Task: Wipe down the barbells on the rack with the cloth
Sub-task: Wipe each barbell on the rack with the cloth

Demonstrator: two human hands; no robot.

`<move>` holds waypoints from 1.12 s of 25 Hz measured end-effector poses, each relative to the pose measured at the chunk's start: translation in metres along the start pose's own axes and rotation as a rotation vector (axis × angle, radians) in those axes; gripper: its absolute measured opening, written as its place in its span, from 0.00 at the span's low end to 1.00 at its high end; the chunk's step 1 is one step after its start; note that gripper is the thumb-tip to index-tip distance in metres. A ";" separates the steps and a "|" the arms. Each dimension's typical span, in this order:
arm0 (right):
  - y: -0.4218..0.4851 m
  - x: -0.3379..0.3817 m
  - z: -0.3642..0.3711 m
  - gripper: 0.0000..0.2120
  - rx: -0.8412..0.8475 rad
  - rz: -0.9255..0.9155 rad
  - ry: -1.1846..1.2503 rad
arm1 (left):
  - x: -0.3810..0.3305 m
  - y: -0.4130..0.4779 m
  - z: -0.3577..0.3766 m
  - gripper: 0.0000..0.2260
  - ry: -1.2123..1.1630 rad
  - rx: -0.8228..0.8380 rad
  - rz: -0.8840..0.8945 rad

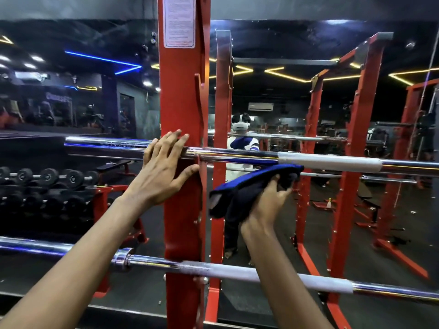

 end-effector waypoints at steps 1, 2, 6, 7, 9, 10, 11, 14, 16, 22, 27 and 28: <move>0.001 -0.006 0.012 0.14 0.073 0.093 0.063 | 0.003 -0.002 -0.001 0.32 0.021 0.003 0.004; -0.002 -0.010 0.024 0.19 0.142 0.157 0.085 | 0.005 -0.003 -0.002 0.32 0.037 0.005 0.019; -0.022 -0.018 0.034 0.12 0.216 0.155 0.030 | 0.006 -0.002 -0.004 0.29 0.038 0.000 0.069; -0.027 -0.016 0.029 0.09 0.160 0.077 -0.020 | 0.007 -0.003 -0.006 0.29 0.015 -0.011 0.057; -0.037 -0.004 0.019 0.11 0.017 -0.160 -0.183 | 0.012 -0.005 -0.009 0.29 -0.063 -0.018 0.028; -0.041 0.005 0.017 0.14 -0.004 -0.295 -0.264 | 0.014 -0.007 -0.011 0.29 -0.089 -0.017 0.020; -0.044 0.015 0.018 0.16 0.011 -0.427 -0.333 | 0.015 -0.008 -0.013 0.29 -0.092 -0.018 0.018; -0.036 0.040 0.036 0.21 0.118 -0.772 -0.770 | 0.020 -0.009 -0.014 0.27 -0.060 -0.023 0.022; -0.026 0.039 0.051 0.21 0.156 -0.906 -1.148 | 0.021 -0.009 -0.012 0.27 -0.046 -0.037 0.008; -0.022 0.026 0.067 0.23 0.422 -1.063 -1.527 | 0.022 -0.009 -0.009 0.25 -0.061 -0.096 0.000; -0.020 0.032 0.073 0.16 0.248 -1.064 -1.449 | 0.016 -0.007 -0.005 0.23 -0.060 -0.144 -0.030; -0.027 0.022 0.078 0.16 0.294 -1.058 -1.460 | 0.016 -0.007 -0.005 0.23 -0.054 -0.151 -0.030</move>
Point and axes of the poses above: each hand's wrist, its own y-axis towards the middle knuckle, its own z-axis out of the palm, x = y × z, the point moved 3 cm from there along y, towards the middle knuckle, and after that the axes turned 14 degrees about z, right-handed, at the moved point
